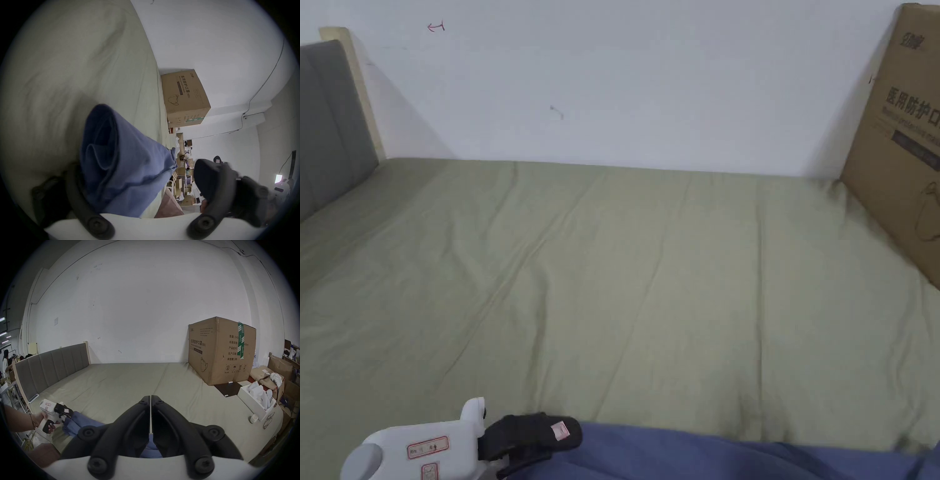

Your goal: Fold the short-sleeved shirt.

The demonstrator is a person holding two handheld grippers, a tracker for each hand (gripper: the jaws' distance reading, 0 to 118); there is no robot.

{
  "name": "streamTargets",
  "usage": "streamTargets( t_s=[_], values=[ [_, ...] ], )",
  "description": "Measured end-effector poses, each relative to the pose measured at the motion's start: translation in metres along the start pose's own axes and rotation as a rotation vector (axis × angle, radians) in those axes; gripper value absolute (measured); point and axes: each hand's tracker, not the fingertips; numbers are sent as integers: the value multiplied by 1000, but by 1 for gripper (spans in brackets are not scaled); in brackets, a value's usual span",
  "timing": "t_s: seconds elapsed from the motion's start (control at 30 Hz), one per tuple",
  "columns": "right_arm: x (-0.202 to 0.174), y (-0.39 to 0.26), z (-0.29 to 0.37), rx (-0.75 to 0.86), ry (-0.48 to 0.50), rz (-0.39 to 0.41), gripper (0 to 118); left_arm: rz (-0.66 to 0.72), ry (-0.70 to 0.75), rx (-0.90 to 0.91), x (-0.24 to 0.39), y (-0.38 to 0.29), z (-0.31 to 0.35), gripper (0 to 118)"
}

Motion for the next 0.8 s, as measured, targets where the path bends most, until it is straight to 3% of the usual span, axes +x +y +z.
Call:
streamTargets(
  t_s=[0.03,0.07,0.1,0.13,0.37,0.5,0.63,0.7,0.8],
  values=[
    [-1,-1,0,-3,0,-3,2,19,132,16,-6,-1,1,67],
    [-1,-1,0,-8,-1,-5,2,17,270,3,-14,-4,-3,16],
    [-2,-2,-1,-15,-2,-7,2,22,141,12,-20,-11,-1,5],
    [-3,-3,-2,-21,-4,-10,2,23,79,60,-9,-11,1,5],
    [4,-9,-4,-46,1,-26,2,-283,414,80,68,-17,19,5],
    [5,-4,2,-28,12,-5,2,-589,767,138,104,-28,54,5],
    [6,-5,9,-28,38,-2,2,-863,1253,111,113,-42,61,5],
    [6,-5,12,-24,43,10,2,-849,1278,129,121,-38,61,5],
    [9,-5,16,-19,52,18,2,-617,868,158,143,-38,42,5]
  ],
)
